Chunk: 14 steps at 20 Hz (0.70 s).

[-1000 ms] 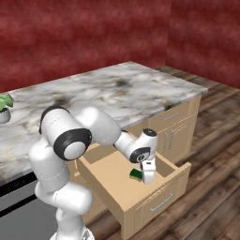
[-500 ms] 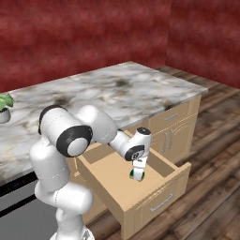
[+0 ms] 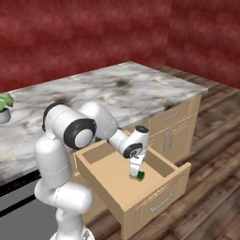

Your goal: Restock the sink supplies by placing the sponge and soap dispenser on the counter and next to the sink. Make sure the soap dispenser is upright.

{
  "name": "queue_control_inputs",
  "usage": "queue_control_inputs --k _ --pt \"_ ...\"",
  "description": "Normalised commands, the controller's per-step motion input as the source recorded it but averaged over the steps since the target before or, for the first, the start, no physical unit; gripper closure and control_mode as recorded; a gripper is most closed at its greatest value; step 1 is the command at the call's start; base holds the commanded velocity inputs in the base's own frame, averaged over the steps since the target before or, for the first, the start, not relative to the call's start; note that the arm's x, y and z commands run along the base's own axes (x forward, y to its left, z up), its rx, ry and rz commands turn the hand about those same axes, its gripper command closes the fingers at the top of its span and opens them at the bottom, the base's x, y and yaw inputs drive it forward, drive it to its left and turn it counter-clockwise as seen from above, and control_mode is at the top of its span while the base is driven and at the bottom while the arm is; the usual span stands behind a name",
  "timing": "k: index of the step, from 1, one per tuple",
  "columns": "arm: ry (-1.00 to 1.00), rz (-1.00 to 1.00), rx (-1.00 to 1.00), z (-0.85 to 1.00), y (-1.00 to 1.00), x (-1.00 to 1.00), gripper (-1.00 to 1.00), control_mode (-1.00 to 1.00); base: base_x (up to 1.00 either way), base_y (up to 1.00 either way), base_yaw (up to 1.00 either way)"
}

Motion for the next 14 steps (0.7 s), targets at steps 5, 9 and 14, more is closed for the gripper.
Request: queue_control_inputs --k 5,9,14 --pt "0.00 -0.08 0.00 -0.13 0.00 0.25 -1.00 -1.00 0.00 0.00 0.00" --pt "0.00 -0.06 0.00 -0.19 0.00 0.23 -1.00 -1.00 0.00 0.00 0.00" --pt "0.00 -0.02 0.00 -0.11 -0.01 0.06 -1.00 -1.00 0.00 0.00 0.00"
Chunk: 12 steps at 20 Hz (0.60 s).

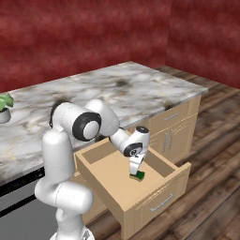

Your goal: Restock the sink supplies by placing the sponge and soap dispenser on the counter and next to the sink. Make sure the soap dispenser is upright.

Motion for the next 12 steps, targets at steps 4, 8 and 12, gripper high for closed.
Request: queue_control_inputs --k 4,8,12 --pt "0.00 0.00 0.00 -0.11 -0.02 0.00 -1.00 -1.00 0.00 0.00 0.00" --pt "0.00 0.00 0.03 -0.10 -0.08 0.04 -1.00 -1.00 0.00 0.00 0.00" --pt "0.00 0.00 0.02 -0.23 0.00 0.13 -1.00 -1.00 0.00 0.00 0.00"
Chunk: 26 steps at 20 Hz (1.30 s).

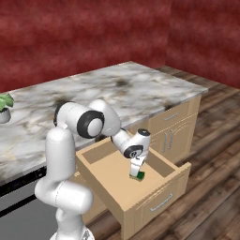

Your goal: Restock the sink supplies by placing the sponge and soap dispenser on the counter and next to the sink. Make sure the soap dispenser is upright.

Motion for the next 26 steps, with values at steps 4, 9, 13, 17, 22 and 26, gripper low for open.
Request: queue_control_inputs --k 4,9,13,17,22,26 --pt "0.00 -0.02 0.04 -0.28 0.03 0.14 -1.00 -1.00 0.00 0.00 0.00" --pt "0.00 -0.15 0.00 -0.20 0.19 0.21 -1.00 -1.00 0.00 0.00 0.00" --pt "0.00 -0.19 -0.02 -0.23 0.14 0.16 -1.00 -1.00 0.00 0.00 0.00" --pt "0.05 -0.20 -0.06 -0.20 0.07 0.05 -1.00 -1.00 0.00 0.00 0.00" --pt "0.05 -0.22 -0.06 -0.24 0.04 0.04 -1.00 -1.00 0.00 0.00 0.00" --pt "0.06 -0.22 -0.04 -0.08 0.00 0.11 -1.00 -1.00 0.00 0.00 0.00"
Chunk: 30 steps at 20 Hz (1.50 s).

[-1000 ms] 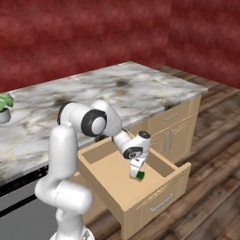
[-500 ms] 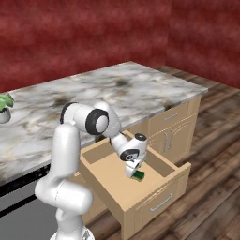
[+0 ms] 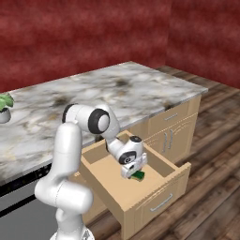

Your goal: Restock the sink supplies by placing the sponge and soap dispenser on the counter and next to the sink. Make sure the soap dispenser is upright.

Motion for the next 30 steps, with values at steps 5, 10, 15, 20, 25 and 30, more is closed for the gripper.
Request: queue_control_inputs --k 5,10,15,20,25,30 --pt "0.07 -0.15 -0.01 0.00 0.00 0.23 -1.00 -1.00 0.00 0.00 0.00" --pt "0.03 -0.05 0.00 -0.04 0.00 0.27 -1.00 -1.00 0.00 0.00 0.00" --pt "0.00 0.00 0.00 -0.20 -0.01 0.18 -1.00 -1.00 0.00 0.00 0.00" --pt "0.00 0.00 0.00 -0.21 -0.01 0.01 -1.00 -1.00 0.00 0.00 0.00" --pt "-0.02 0.00 0.00 0.00 -0.06 -0.15 -1.00 -1.00 0.00 0.00 0.00" --pt "0.00 0.00 0.00 0.02 -0.07 -0.02 -1.00 -1.00 0.00 0.00 0.00"
